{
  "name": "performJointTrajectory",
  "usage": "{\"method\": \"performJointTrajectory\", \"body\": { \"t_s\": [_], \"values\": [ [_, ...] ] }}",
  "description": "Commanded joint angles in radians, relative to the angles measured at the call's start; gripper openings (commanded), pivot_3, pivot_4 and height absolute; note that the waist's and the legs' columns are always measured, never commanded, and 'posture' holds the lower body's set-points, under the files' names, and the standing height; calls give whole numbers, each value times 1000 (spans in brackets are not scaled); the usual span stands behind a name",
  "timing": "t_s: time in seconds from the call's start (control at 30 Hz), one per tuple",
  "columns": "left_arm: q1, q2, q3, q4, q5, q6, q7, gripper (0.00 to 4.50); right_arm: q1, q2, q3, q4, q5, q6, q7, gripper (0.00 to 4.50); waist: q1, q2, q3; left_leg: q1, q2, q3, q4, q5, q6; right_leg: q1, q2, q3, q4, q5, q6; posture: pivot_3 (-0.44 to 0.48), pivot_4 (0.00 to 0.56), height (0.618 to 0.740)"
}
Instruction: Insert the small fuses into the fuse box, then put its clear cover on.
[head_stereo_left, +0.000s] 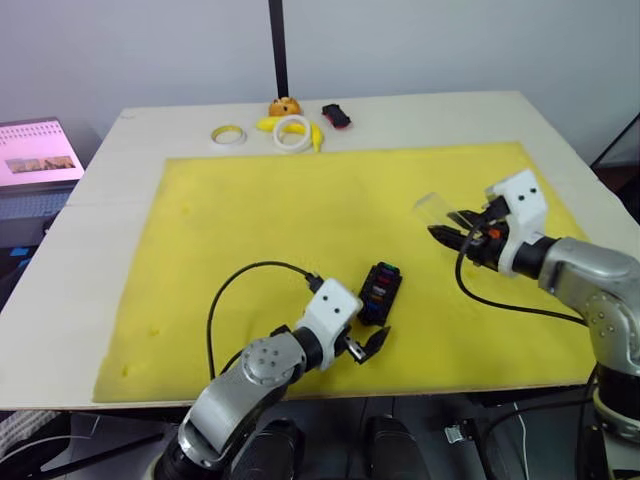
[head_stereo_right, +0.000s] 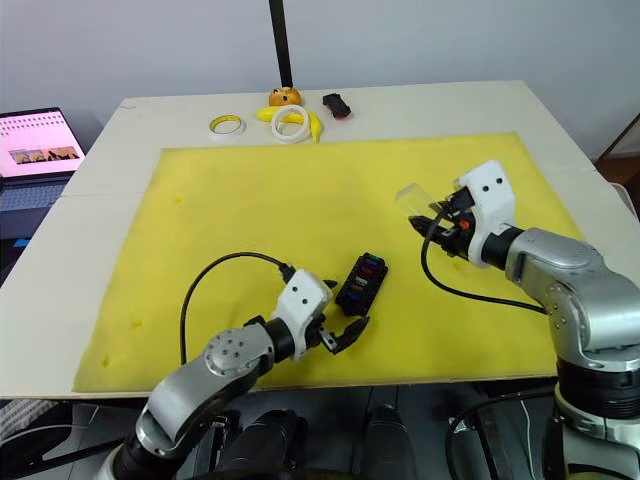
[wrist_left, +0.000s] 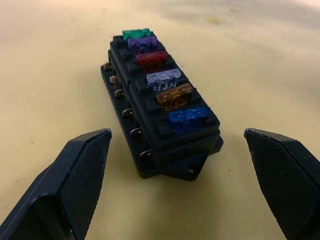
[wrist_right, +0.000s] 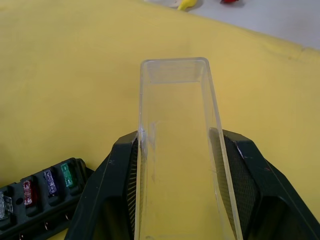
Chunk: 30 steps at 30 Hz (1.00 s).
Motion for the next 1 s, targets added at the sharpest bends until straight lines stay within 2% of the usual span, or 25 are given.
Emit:
{"method": "performJointTrajectory", "body": {
  "t_s": [0.03, 0.33, 0.57, 0.7, 0.77, 0.87, 1.0],
  "values": [
    [-10, -39, -21, -2, 31, 27, 41, 4500, -11, -26, -42, -58, 32, 13, -4, 1724, 1, 0, 0, 0, 0, 0, 0, 0, 0, 0, 0, 0, 0, 0, 0, 0, 150, 740],
    [-37, -91, -45, 70, 109, 43, 105, 4500, -11, -41, -73, -116, 98, 71, -27, 1724, 1, 0, 0, 0, 0, 0, 0, 0, 0, 0, 0, 0, 0, 0, 0, 0, 150, 740],
    [-61, -79, -45, 106, 148, 1, 90, 4500, 2, -40, -85, -123, 113, 77, -49, 1724, 0, 0, 0, 0, 0, 0, 0, 0, 0, 0, 0, 0, 0, 0, 0, 0, 150, 740],
    [-81, -67, -2, 142, 138, -27, 56, 4500, 22, -44, -89, -135, 121, 71, -50, 1724, 1, 0, 0, 0, 0, 0, 0, 0, 0, 0, 0, 0, 0, 0, 0, 0, 150, 740],
    [-93, -54, 14, 150, 119, -35, 19, 3942, 31, -48, -97, -144, 131, 71, -47, 1724, 0, 0, 0, 0, 0, 1, 0, 0, 0, 0, 0, 0, 0, 0, 0, 0, 150, 740],
    [-105, -21, 18, 158, 109, -57, -40, 2614, 43, -51, -100, -151, 137, 64, -46, 1724, 0, 0, 0, 0, 0, 0, 0, 0, 0, 0, 0, 0, 0, 0, 0, 0, 150, 740],
    [-147, 43, 42, 205, 75, -88, -158, 2543, 74, -67, -116, -176, 158, 57, -27, 1724, 1, 0, 0, 0, 0, 0, 0, 0, 0, 0, 0, 0, 0, 0, 0, 0, 150, 740]
  ]
}}
